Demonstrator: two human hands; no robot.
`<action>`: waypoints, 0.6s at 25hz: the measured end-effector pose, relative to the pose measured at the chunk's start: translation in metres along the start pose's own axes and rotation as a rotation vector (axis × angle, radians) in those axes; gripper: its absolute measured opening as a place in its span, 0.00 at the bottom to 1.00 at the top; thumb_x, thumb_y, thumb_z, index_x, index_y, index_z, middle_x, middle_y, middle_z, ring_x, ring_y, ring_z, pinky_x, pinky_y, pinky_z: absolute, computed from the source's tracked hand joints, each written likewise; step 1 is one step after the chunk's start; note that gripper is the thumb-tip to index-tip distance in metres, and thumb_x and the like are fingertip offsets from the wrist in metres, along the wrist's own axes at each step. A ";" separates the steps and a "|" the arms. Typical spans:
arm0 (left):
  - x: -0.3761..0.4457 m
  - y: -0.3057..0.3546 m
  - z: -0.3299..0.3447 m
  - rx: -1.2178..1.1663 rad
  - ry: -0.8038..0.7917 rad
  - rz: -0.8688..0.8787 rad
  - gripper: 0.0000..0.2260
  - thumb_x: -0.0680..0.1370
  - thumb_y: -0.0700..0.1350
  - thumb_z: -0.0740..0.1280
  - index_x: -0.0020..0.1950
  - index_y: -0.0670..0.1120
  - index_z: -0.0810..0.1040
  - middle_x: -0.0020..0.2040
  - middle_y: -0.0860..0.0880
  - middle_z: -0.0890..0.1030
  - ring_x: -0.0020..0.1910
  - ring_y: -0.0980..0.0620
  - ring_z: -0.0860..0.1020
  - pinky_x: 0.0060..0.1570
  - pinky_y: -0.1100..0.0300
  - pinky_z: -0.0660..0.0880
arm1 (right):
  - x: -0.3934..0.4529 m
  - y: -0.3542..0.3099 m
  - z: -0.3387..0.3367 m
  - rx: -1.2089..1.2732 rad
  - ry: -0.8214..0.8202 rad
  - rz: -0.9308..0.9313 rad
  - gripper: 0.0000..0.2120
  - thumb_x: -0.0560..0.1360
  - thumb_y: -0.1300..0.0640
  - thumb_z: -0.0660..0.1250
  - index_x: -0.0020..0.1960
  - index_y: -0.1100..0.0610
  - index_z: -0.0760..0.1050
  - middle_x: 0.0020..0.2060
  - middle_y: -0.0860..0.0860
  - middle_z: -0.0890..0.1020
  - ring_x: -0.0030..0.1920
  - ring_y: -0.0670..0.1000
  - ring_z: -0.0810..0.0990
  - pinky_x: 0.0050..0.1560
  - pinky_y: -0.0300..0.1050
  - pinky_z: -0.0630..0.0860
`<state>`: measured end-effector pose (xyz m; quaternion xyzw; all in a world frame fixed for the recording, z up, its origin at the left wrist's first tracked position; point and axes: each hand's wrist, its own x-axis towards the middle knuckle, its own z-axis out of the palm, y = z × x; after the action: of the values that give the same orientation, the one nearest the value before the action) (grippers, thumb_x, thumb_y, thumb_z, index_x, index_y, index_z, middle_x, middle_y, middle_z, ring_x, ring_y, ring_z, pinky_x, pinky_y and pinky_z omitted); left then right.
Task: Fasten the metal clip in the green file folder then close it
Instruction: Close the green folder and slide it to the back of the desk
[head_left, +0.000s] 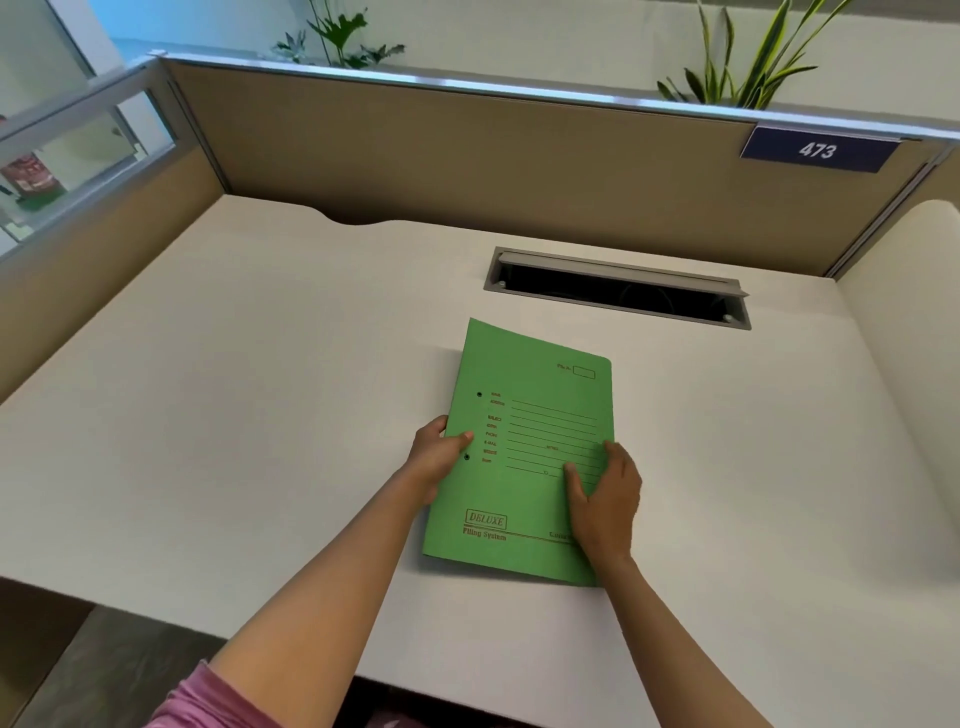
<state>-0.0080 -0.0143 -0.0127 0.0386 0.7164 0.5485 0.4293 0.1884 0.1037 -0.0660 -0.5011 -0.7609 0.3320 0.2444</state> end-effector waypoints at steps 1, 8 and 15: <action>-0.001 0.001 -0.004 -0.013 0.002 0.011 0.11 0.80 0.39 0.65 0.62 0.46 0.77 0.57 0.43 0.83 0.54 0.41 0.83 0.57 0.41 0.79 | 0.002 -0.002 -0.002 0.058 0.018 0.047 0.30 0.76 0.49 0.68 0.73 0.58 0.63 0.69 0.56 0.70 0.69 0.56 0.67 0.71 0.54 0.65; 0.018 0.022 -0.043 -0.067 0.009 0.011 0.13 0.80 0.39 0.65 0.64 0.44 0.77 0.56 0.42 0.84 0.52 0.41 0.84 0.56 0.42 0.80 | 0.024 -0.029 0.004 0.365 -0.166 0.242 0.21 0.77 0.52 0.68 0.68 0.55 0.69 0.59 0.56 0.81 0.49 0.51 0.81 0.47 0.40 0.75; 0.059 0.059 -0.093 -0.063 0.018 0.025 0.12 0.81 0.39 0.64 0.64 0.44 0.76 0.56 0.42 0.84 0.52 0.41 0.83 0.55 0.43 0.80 | 0.031 -0.070 0.039 0.533 -0.291 0.288 0.22 0.75 0.54 0.71 0.67 0.51 0.70 0.56 0.51 0.83 0.49 0.47 0.84 0.42 0.40 0.77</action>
<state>-0.1311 -0.0299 0.0044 0.0290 0.7019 0.5766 0.4171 0.1073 0.1024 -0.0381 -0.4692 -0.5956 0.6185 0.2062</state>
